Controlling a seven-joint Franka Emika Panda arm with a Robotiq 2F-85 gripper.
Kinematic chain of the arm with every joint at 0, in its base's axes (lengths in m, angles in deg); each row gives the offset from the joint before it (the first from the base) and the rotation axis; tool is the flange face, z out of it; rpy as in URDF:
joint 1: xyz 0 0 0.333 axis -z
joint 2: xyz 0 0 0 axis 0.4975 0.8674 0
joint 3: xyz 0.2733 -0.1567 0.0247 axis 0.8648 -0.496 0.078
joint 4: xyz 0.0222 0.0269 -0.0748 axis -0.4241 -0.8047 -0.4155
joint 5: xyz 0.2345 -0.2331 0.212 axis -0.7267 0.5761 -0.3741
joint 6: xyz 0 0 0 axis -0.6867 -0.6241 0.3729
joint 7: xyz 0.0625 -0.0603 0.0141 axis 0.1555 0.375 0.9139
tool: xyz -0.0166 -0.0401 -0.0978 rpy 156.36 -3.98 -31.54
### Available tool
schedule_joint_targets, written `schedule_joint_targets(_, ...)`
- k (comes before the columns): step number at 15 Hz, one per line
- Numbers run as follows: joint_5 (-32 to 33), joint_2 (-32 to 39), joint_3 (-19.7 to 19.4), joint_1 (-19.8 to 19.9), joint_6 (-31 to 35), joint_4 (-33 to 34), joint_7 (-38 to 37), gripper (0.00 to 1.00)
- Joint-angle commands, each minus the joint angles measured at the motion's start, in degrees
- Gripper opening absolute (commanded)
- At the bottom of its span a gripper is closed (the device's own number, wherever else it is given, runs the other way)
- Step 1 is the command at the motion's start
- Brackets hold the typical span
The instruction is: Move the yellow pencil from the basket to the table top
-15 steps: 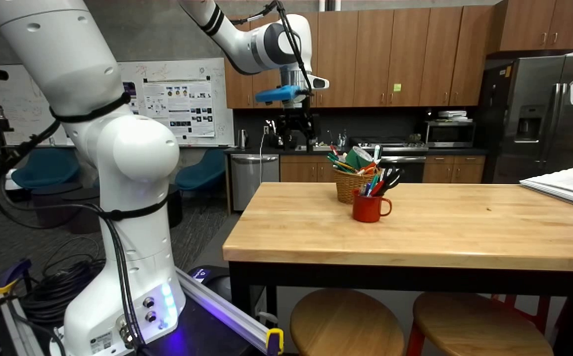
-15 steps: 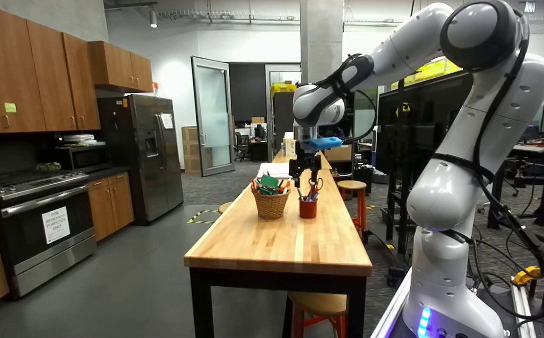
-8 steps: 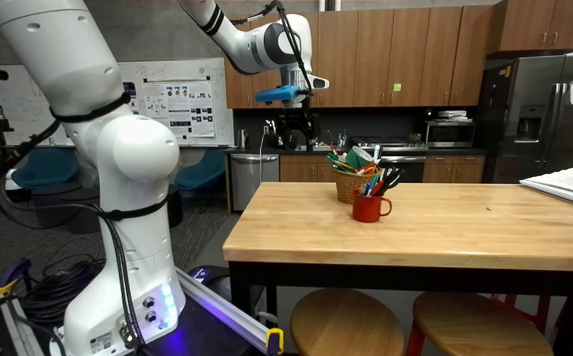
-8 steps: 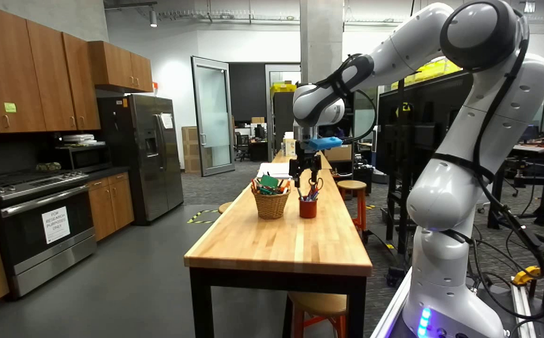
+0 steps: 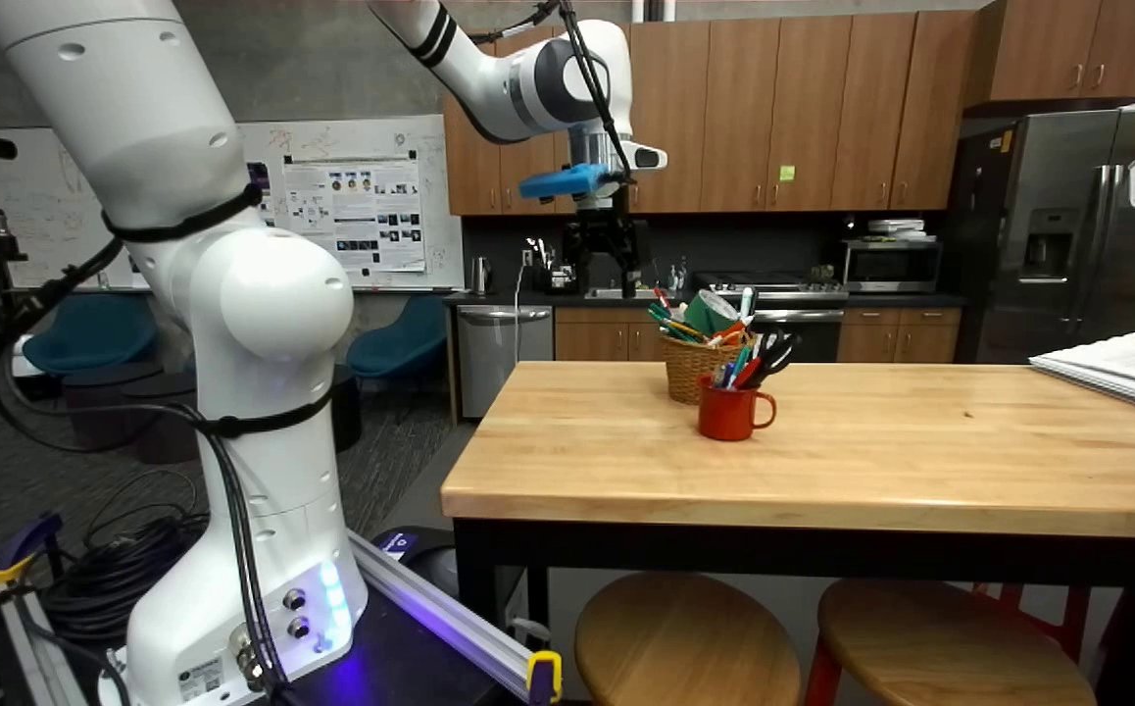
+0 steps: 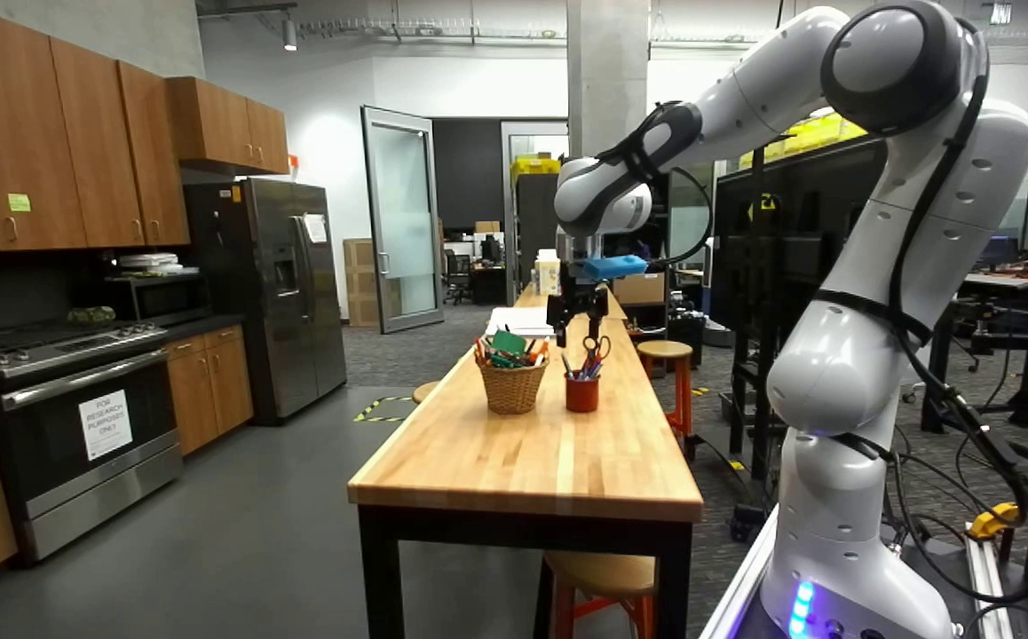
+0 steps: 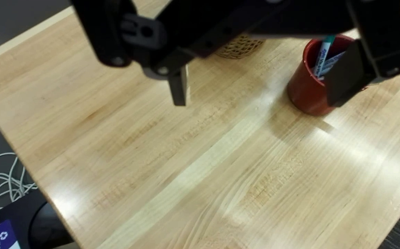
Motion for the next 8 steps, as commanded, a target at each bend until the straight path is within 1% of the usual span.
schedule_joint_targets(1,0.37,3.71,-1.12,1.27,0.82,4.06,0.95,1.0)
schedule_joint_targets(4,-0.75,6.14,-1.93,1.12,3.51,5.75,1.73,1.0)
schedule_joint_targets(8,-1.77,10.13,-1.49,0.54,8.54,7.35,0.88,1.0)
